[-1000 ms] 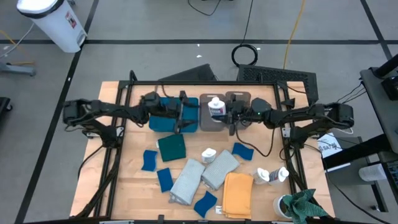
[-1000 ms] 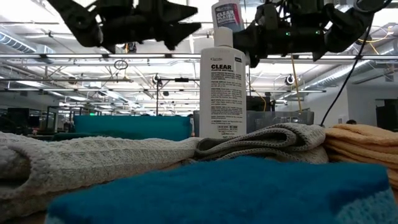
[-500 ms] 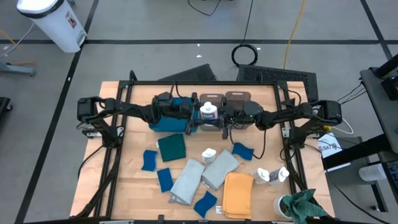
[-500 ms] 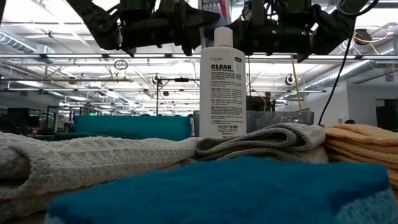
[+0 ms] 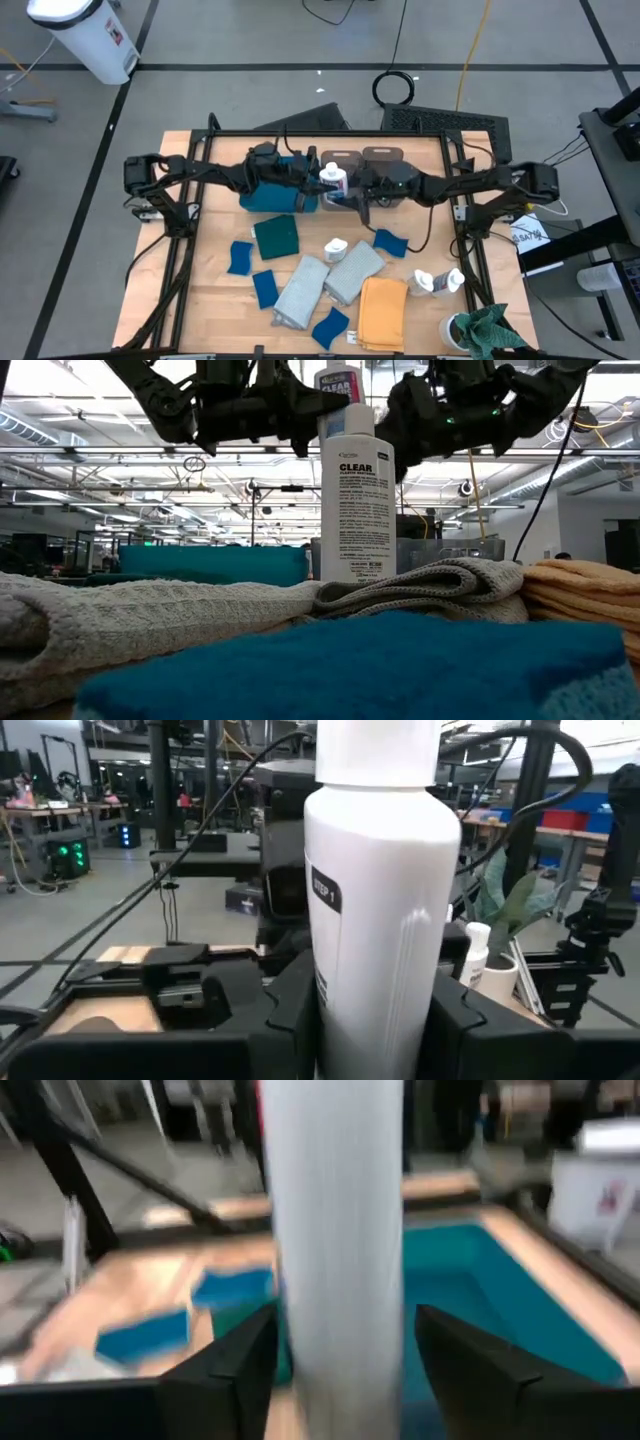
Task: Pick & Place Kitchen Items
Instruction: Put the white plastic restorer bottle into the right black bin
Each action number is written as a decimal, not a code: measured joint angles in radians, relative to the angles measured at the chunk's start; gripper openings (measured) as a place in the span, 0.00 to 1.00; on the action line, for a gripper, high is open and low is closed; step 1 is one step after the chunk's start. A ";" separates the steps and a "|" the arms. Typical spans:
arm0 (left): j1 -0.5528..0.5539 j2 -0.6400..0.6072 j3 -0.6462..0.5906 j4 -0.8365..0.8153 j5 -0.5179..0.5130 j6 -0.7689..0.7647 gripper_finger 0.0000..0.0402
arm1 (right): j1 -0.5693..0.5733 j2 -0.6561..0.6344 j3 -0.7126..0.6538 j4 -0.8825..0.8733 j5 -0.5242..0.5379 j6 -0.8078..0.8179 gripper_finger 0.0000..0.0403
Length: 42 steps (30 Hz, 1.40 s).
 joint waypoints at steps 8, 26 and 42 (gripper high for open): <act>0.005 0.000 0.000 -0.084 -0.012 0.041 0.26 | -0.012 -0.248 -0.001 -0.242 0.166 -0.013 0.59; -0.011 -0.002 0.000 -0.141 -0.092 0.102 0.26 | -0.013 -0.156 0.256 -0.303 0.145 -0.043 0.55; -0.014 -0.002 0.002 -0.168 -0.100 0.110 0.26 | -0.009 -0.130 0.256 -0.282 0.062 -0.043 0.58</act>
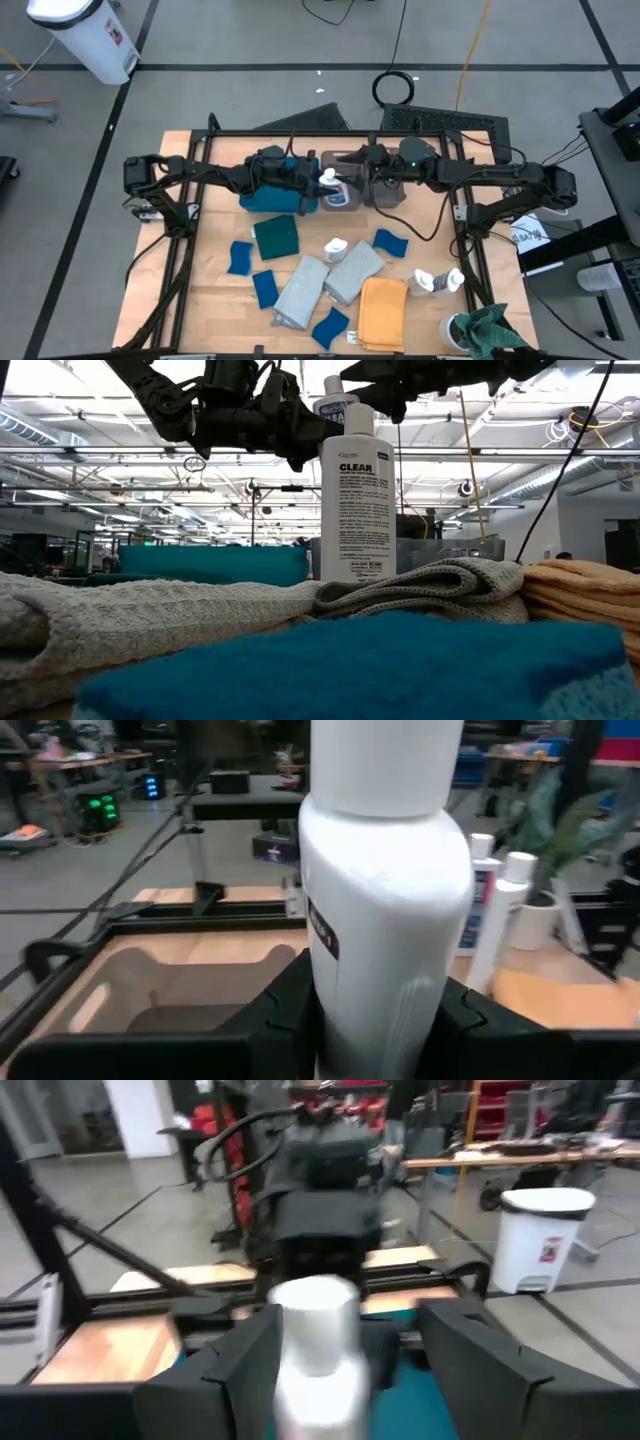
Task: Pick & Place Kitchen Items
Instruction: Put the white plastic restorer bottle into the right black bin
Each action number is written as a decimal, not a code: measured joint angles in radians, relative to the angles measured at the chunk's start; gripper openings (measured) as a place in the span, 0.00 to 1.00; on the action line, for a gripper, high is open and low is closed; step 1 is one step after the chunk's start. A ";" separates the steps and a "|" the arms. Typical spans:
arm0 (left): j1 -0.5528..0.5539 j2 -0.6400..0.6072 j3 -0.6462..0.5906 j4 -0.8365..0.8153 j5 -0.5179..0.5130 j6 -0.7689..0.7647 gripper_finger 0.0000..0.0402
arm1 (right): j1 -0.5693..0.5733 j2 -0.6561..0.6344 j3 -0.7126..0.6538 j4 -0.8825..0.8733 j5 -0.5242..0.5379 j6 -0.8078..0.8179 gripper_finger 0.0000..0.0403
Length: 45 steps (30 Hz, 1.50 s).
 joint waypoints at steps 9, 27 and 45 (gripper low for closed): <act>0.000 0.001 0.000 -0.018 0.002 0.011 0.26 | 0.000 -0.004 -0.002 -0.004 -0.068 0.000 0.71; 0.001 0.001 0.000 -0.022 0.004 0.007 0.26 | -0.012 0.106 -0.001 0.147 -0.063 0.028 0.50; 0.006 -0.016 0.000 -0.063 -0.043 -0.026 0.61 | -0.015 0.045 -0.002 0.034 -0.063 -0.081 0.20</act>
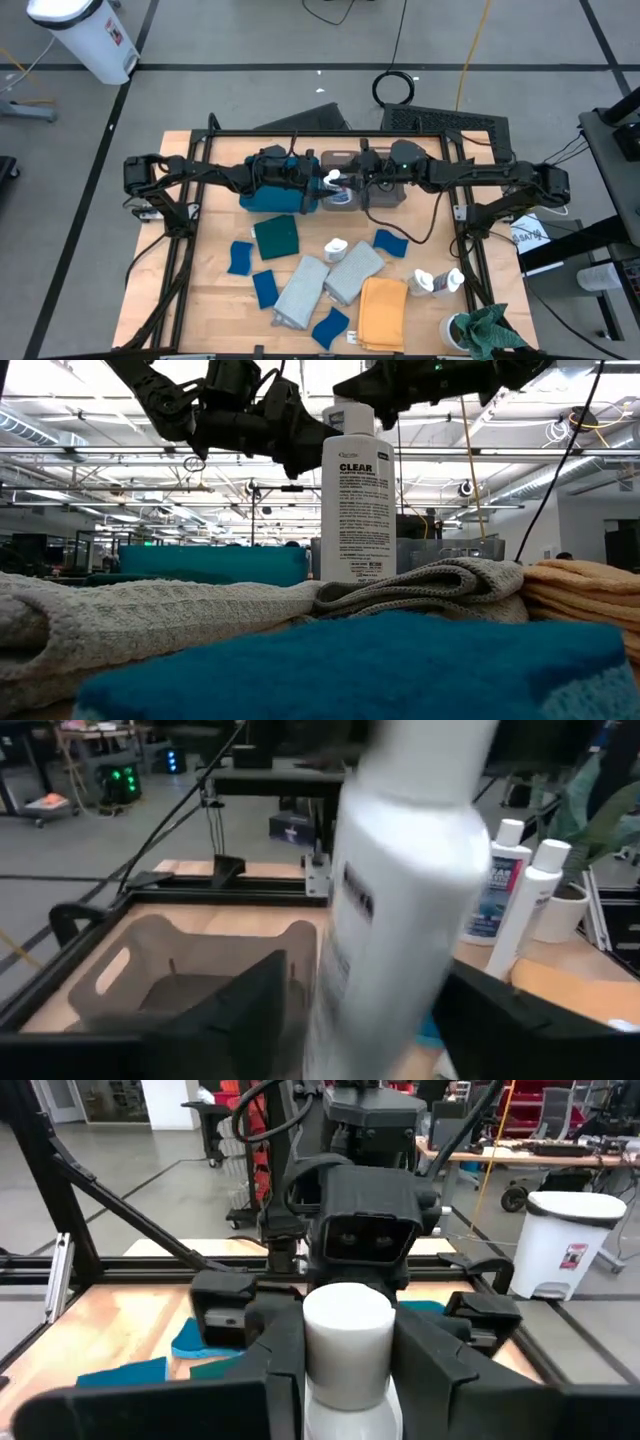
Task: Pick & Place Kitchen Items
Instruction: Put the white plastic restorer bottle into the right black bin
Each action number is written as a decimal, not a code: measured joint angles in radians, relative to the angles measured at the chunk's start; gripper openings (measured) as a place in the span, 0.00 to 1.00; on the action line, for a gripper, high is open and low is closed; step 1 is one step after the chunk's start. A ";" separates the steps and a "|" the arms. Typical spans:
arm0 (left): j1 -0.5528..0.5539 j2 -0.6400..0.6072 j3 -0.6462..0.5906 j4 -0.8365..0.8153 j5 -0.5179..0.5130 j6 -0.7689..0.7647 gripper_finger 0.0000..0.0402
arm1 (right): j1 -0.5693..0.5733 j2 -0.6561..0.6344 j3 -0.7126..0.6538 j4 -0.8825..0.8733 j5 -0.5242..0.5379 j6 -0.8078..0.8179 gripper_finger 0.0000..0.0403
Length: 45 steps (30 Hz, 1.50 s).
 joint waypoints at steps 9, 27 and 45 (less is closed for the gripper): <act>0.036 -0.074 0.001 -0.032 -0.016 0.005 0.81 | -0.008 -0.172 -0.023 -0.176 0.268 -0.037 0.20; 0.039 -0.074 0.000 -0.065 -0.012 -0.012 0.78 | -0.144 -0.286 -0.449 0.229 0.645 -0.019 0.20; 0.039 -0.074 0.000 -0.065 -0.020 -0.011 0.78 | -0.197 -0.030 -0.566 0.638 0.623 0.079 0.20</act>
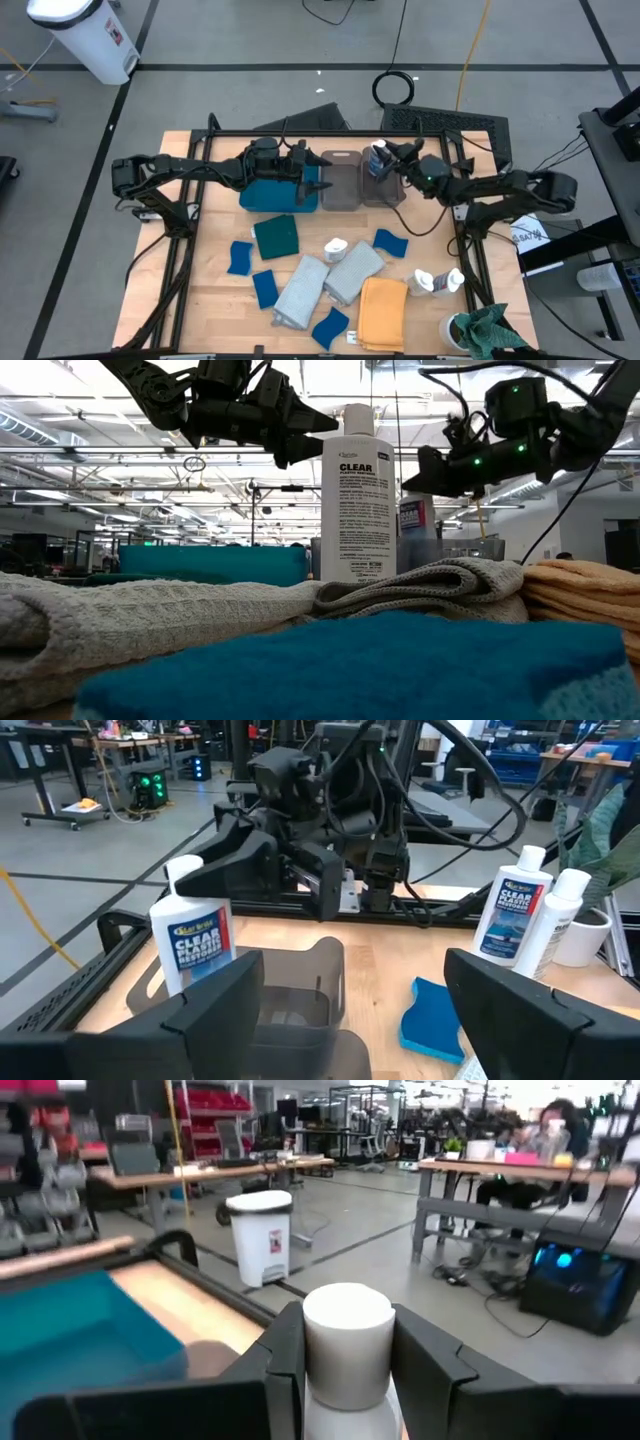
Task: Pick & Place Kitchen Items
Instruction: Put the white plastic restorer bottle into the right black bin
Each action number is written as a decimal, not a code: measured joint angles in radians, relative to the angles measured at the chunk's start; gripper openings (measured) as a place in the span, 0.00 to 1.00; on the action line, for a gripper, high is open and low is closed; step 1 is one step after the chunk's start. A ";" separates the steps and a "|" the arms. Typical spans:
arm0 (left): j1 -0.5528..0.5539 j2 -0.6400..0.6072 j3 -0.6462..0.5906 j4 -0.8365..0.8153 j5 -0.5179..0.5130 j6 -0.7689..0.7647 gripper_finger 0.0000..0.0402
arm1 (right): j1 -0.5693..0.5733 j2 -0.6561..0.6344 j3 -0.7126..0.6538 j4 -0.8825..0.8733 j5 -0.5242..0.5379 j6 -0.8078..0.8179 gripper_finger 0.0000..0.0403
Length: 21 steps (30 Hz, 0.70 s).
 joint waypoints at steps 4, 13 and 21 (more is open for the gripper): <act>0.000 0.000 0.000 0.000 -0.032 0.000 0.78 | 0.009 0.080 0.000 0.086 0.036 0.053 0.20; -0.001 0.000 0.000 0.000 -0.040 0.000 0.77 | 0.064 0.212 0.000 0.268 0.164 -0.086 0.20; -0.001 0.000 0.000 0.000 -0.041 0.000 0.77 | 0.068 0.235 0.001 0.283 0.160 -0.104 0.21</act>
